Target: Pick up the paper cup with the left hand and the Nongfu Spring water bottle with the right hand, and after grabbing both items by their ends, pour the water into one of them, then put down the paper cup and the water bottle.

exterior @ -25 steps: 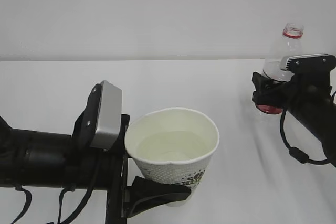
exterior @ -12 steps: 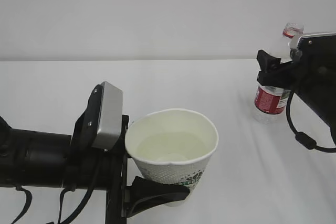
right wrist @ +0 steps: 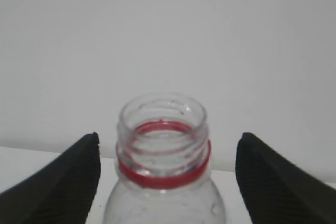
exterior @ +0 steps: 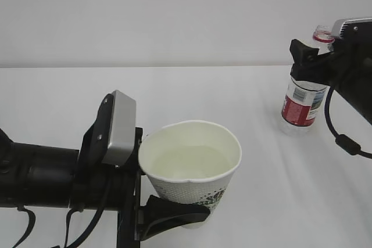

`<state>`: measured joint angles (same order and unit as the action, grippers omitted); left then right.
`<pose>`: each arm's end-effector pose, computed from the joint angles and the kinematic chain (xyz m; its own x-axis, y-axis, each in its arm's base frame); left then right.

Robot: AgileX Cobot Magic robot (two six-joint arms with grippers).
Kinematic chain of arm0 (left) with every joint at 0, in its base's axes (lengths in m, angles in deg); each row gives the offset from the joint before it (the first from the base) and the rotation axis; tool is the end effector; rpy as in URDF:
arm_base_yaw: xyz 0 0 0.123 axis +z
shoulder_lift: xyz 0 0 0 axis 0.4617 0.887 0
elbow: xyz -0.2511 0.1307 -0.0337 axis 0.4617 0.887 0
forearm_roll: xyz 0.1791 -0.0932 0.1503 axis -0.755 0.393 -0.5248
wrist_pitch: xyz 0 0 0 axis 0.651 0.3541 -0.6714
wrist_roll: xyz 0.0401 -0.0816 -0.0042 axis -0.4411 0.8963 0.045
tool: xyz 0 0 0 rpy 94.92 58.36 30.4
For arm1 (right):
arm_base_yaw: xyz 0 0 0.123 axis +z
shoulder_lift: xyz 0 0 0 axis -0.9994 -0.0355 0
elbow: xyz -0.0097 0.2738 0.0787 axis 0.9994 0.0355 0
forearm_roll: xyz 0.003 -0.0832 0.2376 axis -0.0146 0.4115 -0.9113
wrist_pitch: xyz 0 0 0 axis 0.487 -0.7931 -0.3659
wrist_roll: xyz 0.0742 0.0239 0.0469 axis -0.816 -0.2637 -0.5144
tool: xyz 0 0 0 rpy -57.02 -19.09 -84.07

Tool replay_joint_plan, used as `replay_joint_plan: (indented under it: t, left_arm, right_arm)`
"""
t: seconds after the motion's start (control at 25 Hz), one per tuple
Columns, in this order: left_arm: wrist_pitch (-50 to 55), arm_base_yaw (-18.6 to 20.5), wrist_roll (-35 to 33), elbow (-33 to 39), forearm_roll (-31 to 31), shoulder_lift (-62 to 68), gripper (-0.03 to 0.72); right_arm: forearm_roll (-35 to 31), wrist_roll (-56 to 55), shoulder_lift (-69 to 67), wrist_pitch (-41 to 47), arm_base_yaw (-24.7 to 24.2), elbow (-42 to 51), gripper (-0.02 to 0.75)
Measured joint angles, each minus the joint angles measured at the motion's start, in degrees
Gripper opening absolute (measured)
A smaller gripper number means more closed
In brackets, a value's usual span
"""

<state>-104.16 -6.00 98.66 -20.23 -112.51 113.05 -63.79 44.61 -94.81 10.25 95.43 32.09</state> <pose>0.1953 -0.2074 0.1604 -0.0196 0.2988 -0.9541 0.9915 0.1286 0.0199 0.3296 0.0418 0.1748 -0.0539 -0.0372 -0.9979 -0.1157 0.9928 -0.0308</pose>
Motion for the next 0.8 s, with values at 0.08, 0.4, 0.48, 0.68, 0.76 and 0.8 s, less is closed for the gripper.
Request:
replay_joint_plan:
  t: [0.08,0.4,0.48,0.68,0.76,0.8]
  left_arm:
    - [0.00,0.00,0.00,0.00,0.00,0.00,0.492]
    - [0.00,0.00,0.00,0.00,0.00,0.02,0.492]
    - [0.00,0.00,0.00,0.00,0.08,0.02,0.491]
    - [0.04,0.00,0.00,0.00,0.08,0.02,0.492]
    - [0.04,0.00,0.00,0.00,0.08,0.02,0.492]
    - [0.13,0.00,0.00,0.00,0.08,0.02,0.492]
  right_arm:
    - [0.00,0.00,1.29,1.29,0.00,0.00,0.608]
    - [0.00,2.71,7.34,2.25,0.00,3.67,0.608]
    - [0.00,3.55,9.06,2.20,0.00,4.78,0.608]
    - [0.00,3.99,13.19,2.48,0.00,7.30,0.608]
    - [0.00,3.99,14.91,3.17,0.00,8.30,0.608]
    - [0.23,3.99,15.96,3.97,0.00,8.73,0.606]
